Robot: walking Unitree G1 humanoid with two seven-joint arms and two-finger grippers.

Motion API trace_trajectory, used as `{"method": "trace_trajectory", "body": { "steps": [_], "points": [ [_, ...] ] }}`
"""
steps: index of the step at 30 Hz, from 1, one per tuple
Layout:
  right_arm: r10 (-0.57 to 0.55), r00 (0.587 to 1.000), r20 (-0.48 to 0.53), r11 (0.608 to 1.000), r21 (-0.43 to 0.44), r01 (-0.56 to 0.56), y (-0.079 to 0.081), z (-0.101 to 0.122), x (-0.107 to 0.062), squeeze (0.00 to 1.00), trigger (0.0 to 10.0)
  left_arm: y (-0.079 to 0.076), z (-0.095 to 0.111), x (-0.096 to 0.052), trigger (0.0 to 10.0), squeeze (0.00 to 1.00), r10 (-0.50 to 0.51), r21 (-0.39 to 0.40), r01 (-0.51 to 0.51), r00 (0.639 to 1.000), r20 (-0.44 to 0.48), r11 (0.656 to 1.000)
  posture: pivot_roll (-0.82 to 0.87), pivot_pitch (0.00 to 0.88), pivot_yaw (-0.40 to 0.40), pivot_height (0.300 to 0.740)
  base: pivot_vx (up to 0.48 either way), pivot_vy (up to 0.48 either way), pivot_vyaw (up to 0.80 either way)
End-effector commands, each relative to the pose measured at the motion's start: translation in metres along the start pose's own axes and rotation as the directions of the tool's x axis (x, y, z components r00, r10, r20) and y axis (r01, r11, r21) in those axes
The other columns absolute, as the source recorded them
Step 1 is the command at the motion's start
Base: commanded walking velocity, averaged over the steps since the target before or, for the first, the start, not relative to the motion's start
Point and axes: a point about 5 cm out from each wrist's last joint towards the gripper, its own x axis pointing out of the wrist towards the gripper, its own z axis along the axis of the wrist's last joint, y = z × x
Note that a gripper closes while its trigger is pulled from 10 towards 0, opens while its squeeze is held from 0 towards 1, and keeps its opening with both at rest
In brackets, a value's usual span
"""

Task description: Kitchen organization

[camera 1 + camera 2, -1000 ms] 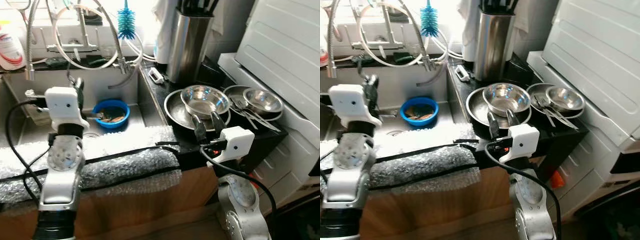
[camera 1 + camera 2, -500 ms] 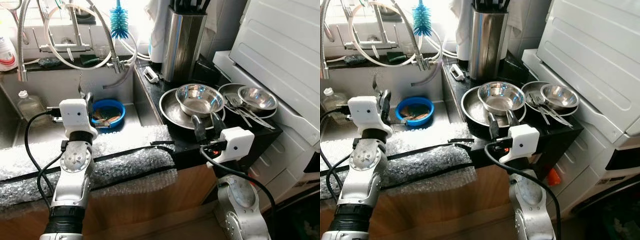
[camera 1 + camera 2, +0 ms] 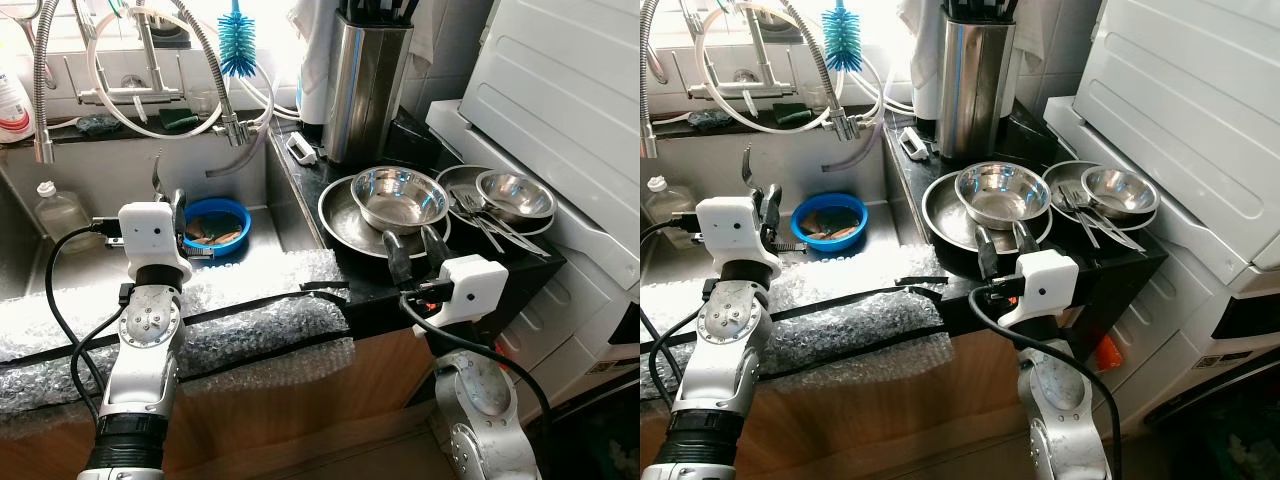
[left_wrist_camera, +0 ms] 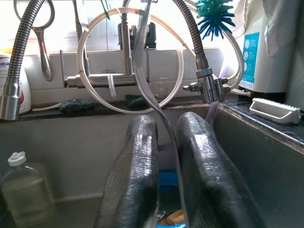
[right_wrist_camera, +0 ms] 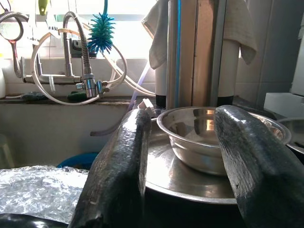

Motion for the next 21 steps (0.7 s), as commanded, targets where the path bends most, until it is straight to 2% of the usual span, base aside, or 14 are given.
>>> {"method": "trace_trajectory", "body": {
  "steps": [1,5,10,11,12,13,16,17,18,21],
  "points": [
    [0.001,1.0,-0.006,1.0,-0.006,-0.002,0.0,-0.001,-0.001,0.0,10.0,0.001,-0.001,-0.001,10.0,0.95,0.003,0.009,-0.003,1.0,0.0,1.0,-0.05,0.0,-0.054,0.727,0.0,0.0,0.0],
    [0.002,1.0,-0.007,1.0,-0.005,-0.002,0.001,-0.001,-0.001,0.0,10.0,0.001,-0.001,-0.001,10.0,1.0,0.0,0.007,0.0,1.0,0.002,1.0,-0.05,0.0,-0.052,0.727,0.0,0.0,0.0],
    [0.006,1.0,-0.012,1.0,-0.005,-0.006,0.002,-0.002,-0.001,0.0,10.0,0.0,0.0,0.001,10.0,1.0,-0.001,-0.009,0.001,1.0,-0.001,1.0,-0.06,0.0,-0.05,0.727,0.0,0.0,0.0],
    [0.007,1.0,-0.013,1.0,-0.005,-0.007,0.002,-0.002,-0.001,0.0,10.0,0.0,0.001,0.001,10.0,0.95,-0.001,-0.01,0.001,1.0,0.0,1.0,-0.05,0.0,-0.05,0.727,0.0,0.0,0.0],
    [0.007,1.0,-0.014,1.0,-0.007,-0.007,0.002,-0.002,0.0,0.0,10.0,0.0,0.002,0.002,10.0,0.61,-0.001,-0.008,0.001,1.0,0.007,1.0,-0.05,0.0,-0.05,0.727,0.0,0.0,0.0],
    [0.006,1.0,-0.014,1.0,-0.007,-0.006,0.002,-0.002,0.0,0.0,10.0,0.0,0.003,0.003,10.0,0.0,0.003,-0.009,-0.003,1.0,0.012,1.0,-0.05,0.0,-0.05,0.727,0.0,0.0,0.0],
    [-0.001,1.0,-0.016,1.0,-0.009,0.001,0.001,-0.002,0.001,0.0,10.0,0.002,0.013,0.006,10.0,0.0,0.009,-0.002,-0.009,0.999,0.049,1.0,-0.06,0.0,-0.053,0.727,0.0,0.0,0.0],
    [-0.015,1.0,-0.024,1.0,-0.015,0.014,-0.001,-0.002,0.001,0.0,10.0,0.003,0.026,0.009,10.0,0.0,-0.007,0.035,0.004,0.995,0.101,0.999,-0.06,0.0,-0.054,0.727,0.0,0.0,0.0],
    [-0.015,1.0,-0.024,1.0,-0.015,0.014,-0.001,-0.002,0.001,0.0,10.0,0.003,0.026,0.009,10.0,0.0,-0.007,0.035,0.004,0.995,0.101,0.999,-0.06,0.0,-0.054,0.727,0.0,0.0,0.0],
    [-0.029,0.999,-0.025,1.0,-0.009,0.028,-0.004,-0.001,0.002,0.0,10.0,0.004,0.043,0.011,10.0,0.0,-0.05,0.094,0.035,0.986,0.16,0.995,-0.06,0.0,-0.054,0.727,0.0,0.0,0.0]
  ]
}}
